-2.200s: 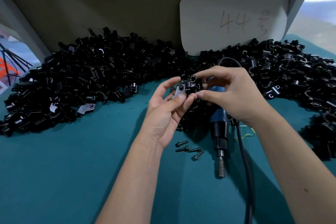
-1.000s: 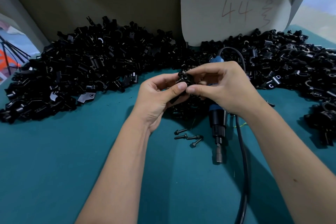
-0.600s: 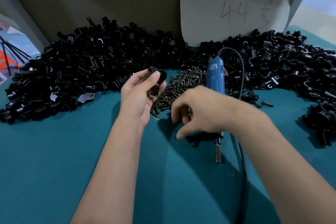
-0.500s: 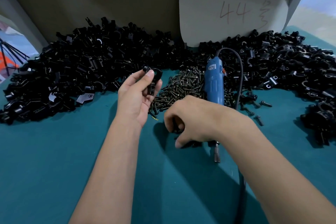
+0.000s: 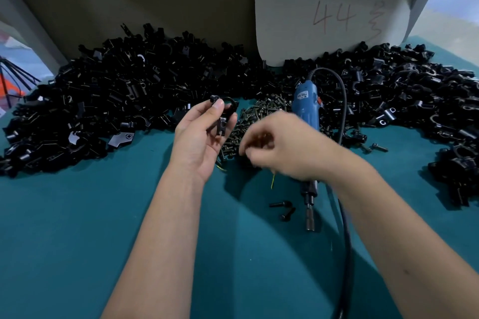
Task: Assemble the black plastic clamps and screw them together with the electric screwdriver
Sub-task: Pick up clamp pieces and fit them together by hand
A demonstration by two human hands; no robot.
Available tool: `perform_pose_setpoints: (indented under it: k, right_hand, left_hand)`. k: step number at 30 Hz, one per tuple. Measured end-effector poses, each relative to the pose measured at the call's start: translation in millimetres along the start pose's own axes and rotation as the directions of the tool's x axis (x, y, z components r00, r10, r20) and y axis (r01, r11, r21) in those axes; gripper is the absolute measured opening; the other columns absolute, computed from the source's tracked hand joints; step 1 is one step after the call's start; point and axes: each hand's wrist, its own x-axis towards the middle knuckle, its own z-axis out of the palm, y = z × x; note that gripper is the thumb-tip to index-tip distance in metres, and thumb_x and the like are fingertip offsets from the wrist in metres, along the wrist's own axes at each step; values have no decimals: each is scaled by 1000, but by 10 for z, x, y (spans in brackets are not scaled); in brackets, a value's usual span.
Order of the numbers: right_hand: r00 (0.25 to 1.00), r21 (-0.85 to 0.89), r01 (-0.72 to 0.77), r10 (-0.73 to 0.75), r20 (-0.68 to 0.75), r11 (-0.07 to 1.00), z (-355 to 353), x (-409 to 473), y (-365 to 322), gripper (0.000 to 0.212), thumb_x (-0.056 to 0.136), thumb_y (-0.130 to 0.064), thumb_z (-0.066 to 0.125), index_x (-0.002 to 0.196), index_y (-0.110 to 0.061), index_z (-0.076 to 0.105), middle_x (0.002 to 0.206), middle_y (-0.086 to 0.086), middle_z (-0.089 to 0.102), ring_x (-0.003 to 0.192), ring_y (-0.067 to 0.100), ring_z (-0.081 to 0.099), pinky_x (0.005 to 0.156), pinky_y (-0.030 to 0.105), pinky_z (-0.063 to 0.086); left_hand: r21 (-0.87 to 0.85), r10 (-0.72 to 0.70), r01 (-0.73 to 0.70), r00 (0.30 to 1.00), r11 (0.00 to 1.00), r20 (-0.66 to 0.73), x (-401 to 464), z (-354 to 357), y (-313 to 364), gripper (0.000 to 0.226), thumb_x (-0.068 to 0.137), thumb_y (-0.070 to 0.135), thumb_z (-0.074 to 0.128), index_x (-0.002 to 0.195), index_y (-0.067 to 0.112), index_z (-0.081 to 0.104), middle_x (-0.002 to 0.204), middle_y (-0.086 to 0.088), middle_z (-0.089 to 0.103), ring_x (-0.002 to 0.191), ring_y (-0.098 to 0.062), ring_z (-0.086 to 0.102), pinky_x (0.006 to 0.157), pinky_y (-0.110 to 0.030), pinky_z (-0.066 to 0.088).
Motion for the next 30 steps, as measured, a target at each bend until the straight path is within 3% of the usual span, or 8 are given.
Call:
perform_pose_setpoints:
  k: [2,5,8,10,14,19,25,30]
  right_hand:
    - [990,361,36,17,-143,932,-70,-4,90,10,97,-9,71,90,-14,77,69,0,72,56,8,61,59,18,53]
    - [969,799,107,118,-217,592,-130,7,209,16,102,-4,63,89,-8,72,83,10,71,65,11,55,55,16,47]
    - [969,949,92,191,-155,303,-166,20,285,20,106,-8,56,94,-6,72,87,8,65,64,8,51,51,15,41]
    - [961,968,81,241,-140,238,-168,33,332,20,106,-8,56,100,-3,75,83,5,60,63,8,51,50,16,41]
    - [920,874,99,292,-263,477,-126,73,381,21,101,2,60,100,-6,79,79,3,69,66,9,57,53,17,45]
    - [913,444,25,161,-376,896,-157,45,378,22,103,-7,59,104,-22,74,79,-2,78,59,6,59,53,14,44]
    - [903,133,58,5,-430,989,-177,6,314,18,102,-13,64,89,-23,71,73,-10,74,56,3,60,61,17,52]
    - [905,166,97,-18,-425,981,-161,9,317,20,103,-13,63,88,-21,74,71,-7,73,56,1,57,60,14,46]
  left_hand:
    - [-6,-30,31,998,1000,61,-16,4,-1,8,87,11,76,91,13,70,79,0,75,80,-18,76,82,-28,63]
    - [2,-108,109,986,994,130,-51,26,-16,20,80,16,79,98,11,71,108,-11,67,85,-18,74,74,-23,60]
    - [-16,-154,159,975,987,162,-78,57,-29,27,76,17,79,101,8,72,112,-15,64,83,-19,75,73,-23,60]
    - [-1,-175,179,967,984,184,-99,75,-39,26,74,16,80,98,7,74,103,-11,74,83,-18,75,72,-22,60]
    - [18,-209,209,956,978,204,-133,97,-73,20,69,6,80,89,10,77,92,-8,77,78,-16,75,69,-21,60]
    - [47,-212,207,948,977,239,-153,124,-74,36,66,0,80,99,9,68,85,-4,75,74,-13,73,68,-19,59]
    - [114,-222,198,941,973,254,-181,143,-68,44,68,3,81,108,10,65,88,-5,74,75,-13,73,69,-20,59]
    - [133,-212,183,942,974,260,-188,150,-59,38,67,4,81,102,10,66,84,-5,73,72,-12,72,68,-20,59]
